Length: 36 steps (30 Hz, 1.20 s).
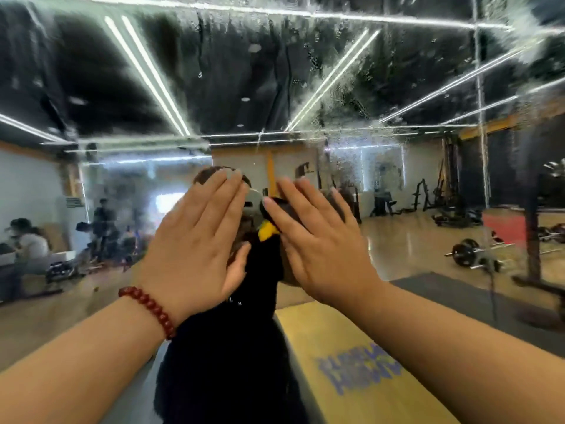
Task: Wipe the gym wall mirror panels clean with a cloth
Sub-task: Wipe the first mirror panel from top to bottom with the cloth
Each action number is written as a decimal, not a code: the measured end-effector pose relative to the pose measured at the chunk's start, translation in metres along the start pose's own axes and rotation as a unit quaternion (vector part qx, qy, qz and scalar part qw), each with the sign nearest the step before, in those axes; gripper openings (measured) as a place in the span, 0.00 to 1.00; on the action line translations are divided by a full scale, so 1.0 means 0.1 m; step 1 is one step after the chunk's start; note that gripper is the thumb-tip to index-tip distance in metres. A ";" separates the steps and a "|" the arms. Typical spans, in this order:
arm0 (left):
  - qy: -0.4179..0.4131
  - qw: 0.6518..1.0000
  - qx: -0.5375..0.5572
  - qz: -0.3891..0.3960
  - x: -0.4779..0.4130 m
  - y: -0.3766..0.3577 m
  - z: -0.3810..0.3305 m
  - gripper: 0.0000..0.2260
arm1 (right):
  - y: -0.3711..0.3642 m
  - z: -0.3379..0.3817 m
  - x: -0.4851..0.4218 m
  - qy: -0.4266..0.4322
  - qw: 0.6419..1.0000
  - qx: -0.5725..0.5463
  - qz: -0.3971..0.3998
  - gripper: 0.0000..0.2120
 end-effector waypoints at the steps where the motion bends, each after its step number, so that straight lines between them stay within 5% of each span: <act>1: 0.001 1.000 0.004 0.010 0.00 -0.01 0.01 0.32 | 0.03 -0.04 -0.17 -0.018 1.000 -0.003 -0.011 0.23; 5: 0.002 1.000 -0.006 0.021 -0.05 0.02 0.06 0.32 | 0.06 -0.10 -0.35 -0.017 1.000 -0.013 -0.012 0.23; 11: -0.012 1.000 0.005 0.026 -0.28 0.10 0.20 0.29 | 0.00 0.00 -0.05 0.104 0.992 0.016 0.076 0.26; 17: 0.005 1.000 0.004 0.017 -0.49 0.23 0.58 0.26 | 0.08 -0.03 -0.80 0.010 0.998 -0.002 0.055 0.26; 21: -0.015 0.999 0.019 0.044 -0.56 0.23 0.66 0.26 | 0.03 0.14 -0.47 0.140 0.984 0.001 0.115 0.26; 28: -0.016 0.999 0.022 0.026 -1.00 0.39 0.95 0.26 | 0.22 -0.31 -1.79 -0.042 0.998 -0.028 0.045 0.26; 36: 0.003 0.999 0.003 0.045 -1.36 0.42 1.32 0.29 | 0.22 -0.29 -1.75 0.058 0.996 -0.006 0.071 0.27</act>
Point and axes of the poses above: each hand's wrist, its own x-axis away from the middle knuckle, its own y-axis out of the back of the hand, z = x × y, the point moved 7 cm from there along -x, towards the middle knuckle, and after that the axes turned 9 degrees about -y, right-handed, at the moved point
